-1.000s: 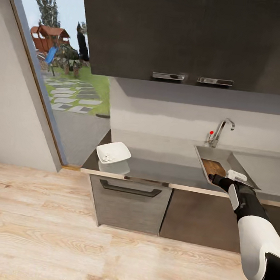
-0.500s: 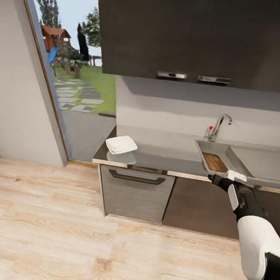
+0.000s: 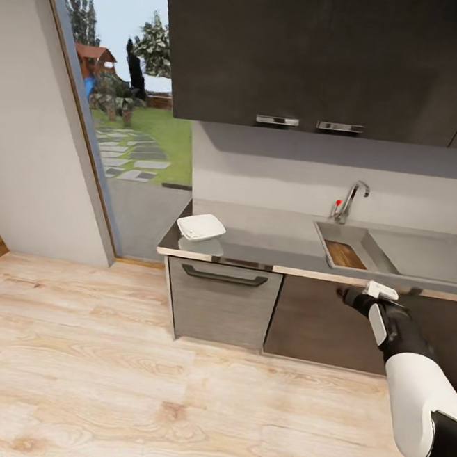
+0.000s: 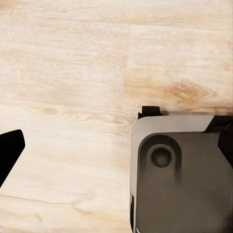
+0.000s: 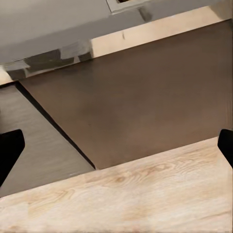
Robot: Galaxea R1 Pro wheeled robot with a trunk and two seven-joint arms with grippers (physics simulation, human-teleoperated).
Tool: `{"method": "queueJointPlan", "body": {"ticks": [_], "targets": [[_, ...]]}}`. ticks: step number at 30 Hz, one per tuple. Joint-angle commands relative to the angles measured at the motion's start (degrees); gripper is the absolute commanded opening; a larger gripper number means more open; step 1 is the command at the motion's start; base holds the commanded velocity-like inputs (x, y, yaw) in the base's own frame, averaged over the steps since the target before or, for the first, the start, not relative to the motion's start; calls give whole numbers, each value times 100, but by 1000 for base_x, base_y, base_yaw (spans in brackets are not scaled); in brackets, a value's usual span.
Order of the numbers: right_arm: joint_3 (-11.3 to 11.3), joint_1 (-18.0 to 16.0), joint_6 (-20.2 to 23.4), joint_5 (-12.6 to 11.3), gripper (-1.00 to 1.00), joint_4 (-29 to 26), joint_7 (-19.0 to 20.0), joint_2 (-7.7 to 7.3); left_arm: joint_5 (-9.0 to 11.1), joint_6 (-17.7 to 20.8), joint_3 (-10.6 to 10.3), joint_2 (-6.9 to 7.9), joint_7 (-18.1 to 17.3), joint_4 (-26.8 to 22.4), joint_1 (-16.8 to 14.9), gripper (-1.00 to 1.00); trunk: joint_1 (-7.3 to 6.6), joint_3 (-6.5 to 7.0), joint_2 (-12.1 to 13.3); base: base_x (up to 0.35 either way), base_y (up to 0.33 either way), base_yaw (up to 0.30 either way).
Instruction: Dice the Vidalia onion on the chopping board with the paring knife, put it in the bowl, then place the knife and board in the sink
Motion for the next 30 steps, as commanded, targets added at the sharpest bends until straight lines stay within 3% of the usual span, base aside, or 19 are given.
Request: {"method": "queueJointPlan", "body": {"ticks": [1,3,7,10,12,13,14,17,19,24,28,30], "targets": [[-28,-6,-1,33,100,57,36,3,22,-44,-35,-3,11,26,-12,100,3,-12,-13,-18,0,0],[-30,-6,-185,49,100,307,30,-2,22,-44,-35,-3,11,23,-11,100,3,-12,-13,-7,0,0],[-36,-6,-1013,282,100,1240,27,-28,18,-42,-35,-30,11,20,-13,100,3,-12,-13,-2,0,0],[-37,-6,-2084,443,100,2341,20,-35,6,-37,-35,-40,11,6,-11,100,3,-12,-13,0,0,0],[-30,49,-3021,575,100,3028,17,-22,-1,-38,-27,-53,11,-21,-9,100,3,-12,-13,0,0,0],[-26,202,-3335,651,100,3150,16,-8,-5,-38,-24,-80,11,-52,-8,100,3,-12,-13,0,0,0],[-14,597,-3678,802,100,3256,18,16,-9,-38,-21,-134,17,-159,-7,100,3,-12,-13,0,0,0],[-3,1609,-4574,1371,100,3349,22,256,-12,-36,-18,-186,31,-775,-6,100,3,-12,-13,0,0,0],[-2,2152,-5093,1579,100,3363,17,366,-13,-36,-10,-183,36,-1090,-6,100,3,-12,-13,0,0,0],[-7,3189,-5385,1671,100,3375,7,479,-13,-63,-19,-77,38,-1234,-6,100,3,-12,-13,0,0,0],[-42,3459,-5426,1600,100,3357,-224,481,0,-432,-33,-36,38,-1102,-6,100,3,-12,-13,0,0,0],[-57,3487,-5432,1328,100,3352,-570,474,-3,-573,-35,-32,41,-967,-6,100,3,-12,-13,0,0,0]]}}
